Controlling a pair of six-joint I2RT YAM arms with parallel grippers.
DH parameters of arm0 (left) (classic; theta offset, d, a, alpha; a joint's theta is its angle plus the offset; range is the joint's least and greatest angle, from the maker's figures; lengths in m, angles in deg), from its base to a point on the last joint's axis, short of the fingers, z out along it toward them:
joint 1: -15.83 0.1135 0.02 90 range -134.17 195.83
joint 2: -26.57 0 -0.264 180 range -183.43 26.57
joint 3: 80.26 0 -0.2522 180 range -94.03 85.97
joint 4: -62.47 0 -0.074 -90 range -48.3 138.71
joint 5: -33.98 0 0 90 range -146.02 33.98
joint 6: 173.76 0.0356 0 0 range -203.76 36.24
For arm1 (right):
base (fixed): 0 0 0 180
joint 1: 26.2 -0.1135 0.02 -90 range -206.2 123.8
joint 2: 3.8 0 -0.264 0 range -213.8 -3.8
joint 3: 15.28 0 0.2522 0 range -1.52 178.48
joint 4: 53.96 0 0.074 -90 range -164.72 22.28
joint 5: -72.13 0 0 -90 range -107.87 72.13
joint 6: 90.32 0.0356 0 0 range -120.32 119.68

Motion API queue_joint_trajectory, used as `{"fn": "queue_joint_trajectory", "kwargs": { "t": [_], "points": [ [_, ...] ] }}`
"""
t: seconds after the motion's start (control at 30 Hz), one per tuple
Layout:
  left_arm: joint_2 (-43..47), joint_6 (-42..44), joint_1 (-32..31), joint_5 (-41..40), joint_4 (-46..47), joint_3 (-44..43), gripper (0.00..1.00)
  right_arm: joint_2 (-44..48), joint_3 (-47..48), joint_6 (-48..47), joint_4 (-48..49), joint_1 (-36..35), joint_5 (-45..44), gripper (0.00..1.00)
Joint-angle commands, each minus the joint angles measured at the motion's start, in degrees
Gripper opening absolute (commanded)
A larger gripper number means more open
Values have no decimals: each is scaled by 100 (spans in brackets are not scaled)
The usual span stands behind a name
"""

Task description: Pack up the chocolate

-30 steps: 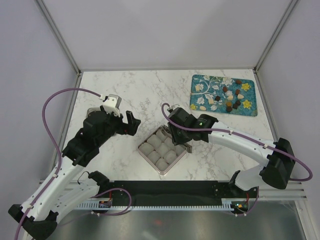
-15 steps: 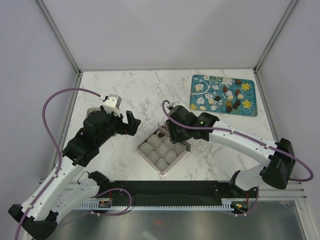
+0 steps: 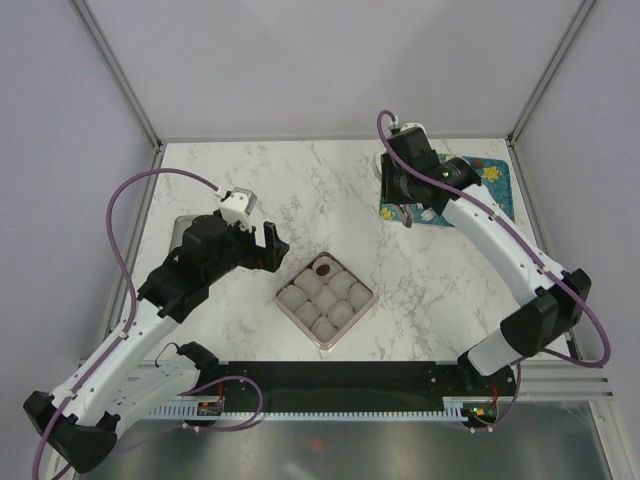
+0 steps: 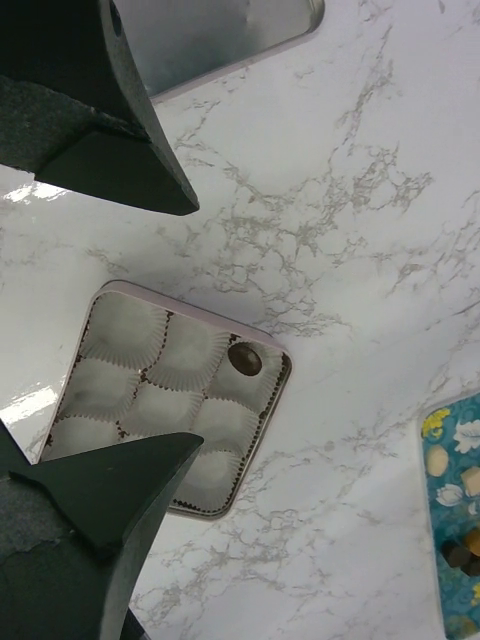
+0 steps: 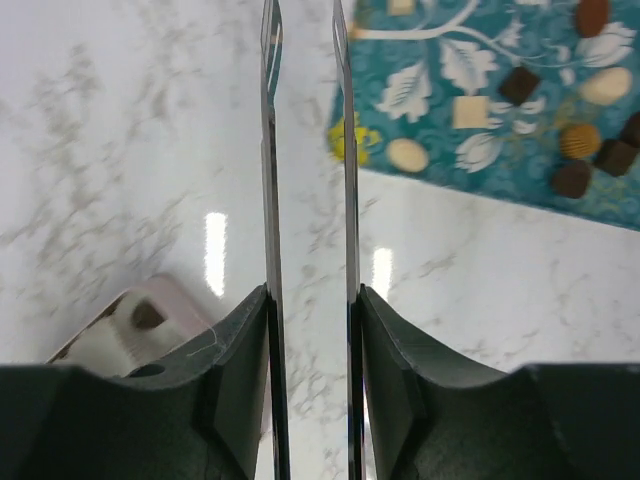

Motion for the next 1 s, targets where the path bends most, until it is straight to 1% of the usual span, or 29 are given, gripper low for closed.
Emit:
{"fn": "queue_joint_trajectory", "kwargs": {
  "t": [0.0,0.03,0.07,0.1,0.17,0.27,0.37,0.43,0.6,0.9,0.97],
  "points": [
    [-227,118,-10,-15,149,-78,97,-748,285,-730,76,643,-416,46],
    [-236,153,-10,-94,149,-87,97,-890,363,-810,155,801,-390,46],
    [-254,223,-1,-312,149,-96,97,-1039,434,-863,295,1107,-337,46],
    [-236,259,-1,-418,149,-78,97,-1336,504,-898,358,1241,-267,46],
    [-210,381,-1,-700,211,-25,97,-1619,768,-1012,550,1557,92,46],
    [-114,470,-1,-894,298,71,97,-2076,1111,-1153,709,1716,418,46],
    [-8,488,-1,-991,316,177,97,-2472,1304,-1232,806,1874,542,46],
    [10,479,-1,-1061,316,160,98,-2710,1366,-1364,850,1927,753,46],
    [-34,479,-1,-947,334,133,98,-2982,1349,-1575,1079,1937,692,47],
    [-70,400,-1,-815,334,89,98,-3194,1085,-1769,1132,1937,428,46],
    [-25,391,-10,-832,334,106,98,-3168,1033,-1751,1140,1937,533,45]
  ]
}}
